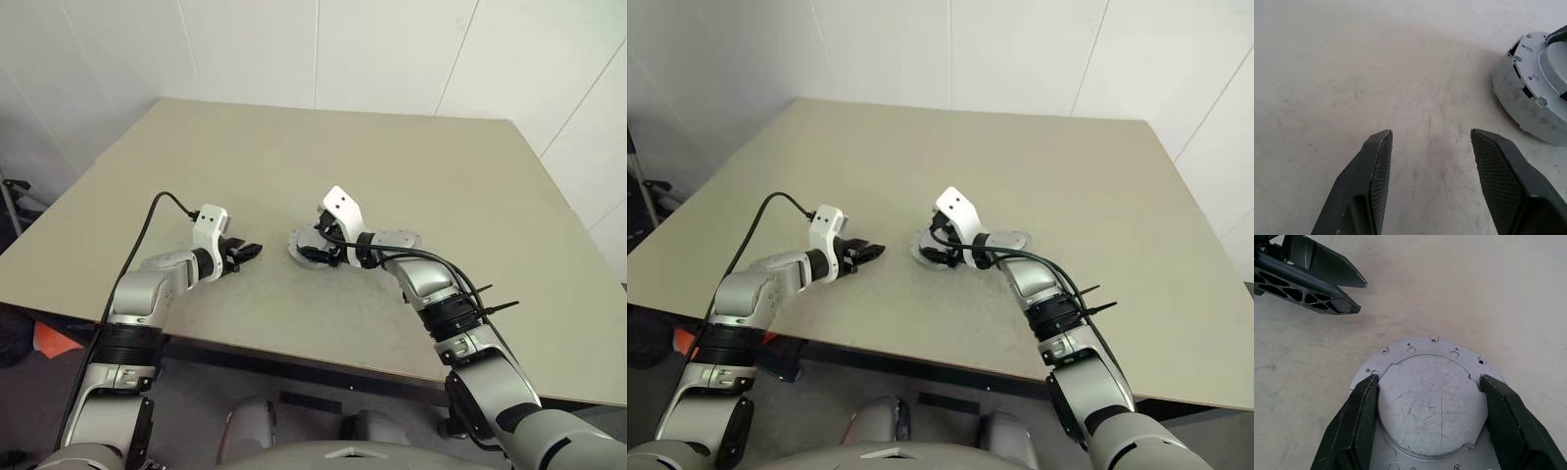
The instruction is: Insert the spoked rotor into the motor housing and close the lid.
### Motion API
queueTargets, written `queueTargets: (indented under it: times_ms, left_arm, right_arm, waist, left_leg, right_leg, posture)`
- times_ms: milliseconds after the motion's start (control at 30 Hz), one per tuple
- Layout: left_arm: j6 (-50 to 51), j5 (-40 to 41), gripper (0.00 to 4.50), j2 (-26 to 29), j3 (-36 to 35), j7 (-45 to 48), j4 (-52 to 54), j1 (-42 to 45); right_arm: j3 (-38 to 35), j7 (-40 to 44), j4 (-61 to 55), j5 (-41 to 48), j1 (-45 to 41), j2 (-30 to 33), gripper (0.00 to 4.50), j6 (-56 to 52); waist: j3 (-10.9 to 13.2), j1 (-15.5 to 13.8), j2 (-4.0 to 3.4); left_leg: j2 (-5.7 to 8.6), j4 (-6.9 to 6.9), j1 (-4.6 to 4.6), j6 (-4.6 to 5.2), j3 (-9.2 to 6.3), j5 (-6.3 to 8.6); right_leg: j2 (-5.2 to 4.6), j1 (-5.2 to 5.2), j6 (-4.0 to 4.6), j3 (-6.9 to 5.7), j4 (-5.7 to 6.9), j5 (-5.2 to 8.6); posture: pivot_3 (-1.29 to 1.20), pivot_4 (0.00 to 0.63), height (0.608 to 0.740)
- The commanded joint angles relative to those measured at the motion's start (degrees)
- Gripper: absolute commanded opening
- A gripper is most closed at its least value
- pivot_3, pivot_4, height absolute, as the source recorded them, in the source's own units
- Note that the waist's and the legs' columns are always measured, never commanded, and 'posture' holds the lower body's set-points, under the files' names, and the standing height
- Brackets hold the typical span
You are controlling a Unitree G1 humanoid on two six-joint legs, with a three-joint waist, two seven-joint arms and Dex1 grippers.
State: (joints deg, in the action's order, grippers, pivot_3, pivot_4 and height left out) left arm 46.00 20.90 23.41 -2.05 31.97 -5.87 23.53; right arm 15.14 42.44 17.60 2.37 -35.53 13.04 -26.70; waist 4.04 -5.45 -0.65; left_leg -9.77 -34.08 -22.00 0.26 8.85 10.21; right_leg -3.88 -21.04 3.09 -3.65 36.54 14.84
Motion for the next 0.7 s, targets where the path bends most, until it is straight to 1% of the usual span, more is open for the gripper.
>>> queueTargets:
  times_ms: [33, 467, 700]
  left_arm:
    - [-0.89, -0.20, 2.69, 0.41, -0.32, 0.03, 1.82, 0.14]
    - [-0.88, -0.14, 2.69, 0.26, -0.12, 0.11, 2.00, -0.24]
    - [-0.89, -0.18, 2.69, 0.28, -0.14, 0.09, 1.74, -0.03]
  right_arm:
    - [-0.36, -0.92, 0.44, -0.40, -1.29, -0.12, 3.16, 0.02]
    - [0.83, -2.21, 2.94, -2.40, -2.08, 0.68, 3.16, 1.64]
    - [1.54, -1.47, 2.92, -2.59, -1.73, 1.13, 3.16, 2.02]
  waist:
    - [0.00, 0.00, 0.00]
    - [0.00, -0.02, 0.00]
    - [0.00, 0.00, 0.00]
  left_leg:
    - [0.00, 0.00, 0.01, 0.00, 0.00, 0.00]
    - [0.00, 0.00, 0.05, 0.00, 0.00, 0.00]
    - [0.00, 0.00, 0.11, -0.01, 0.00, 0.00]
  right_leg:
    - [0.00, 0.01, 0.00, 0.00, 0.00, 0.00]
    - [0.00, 0.05, 0.00, 0.00, 0.00, 0.00]
    - [0.00, 0.09, 0.00, 0.01, 0.02, 0.00]
  posture:
    - [0.00, 0.000, 0.740]
    - [0.00, 0.000, 0.740]
    - [0.00, 0.000, 0.740]
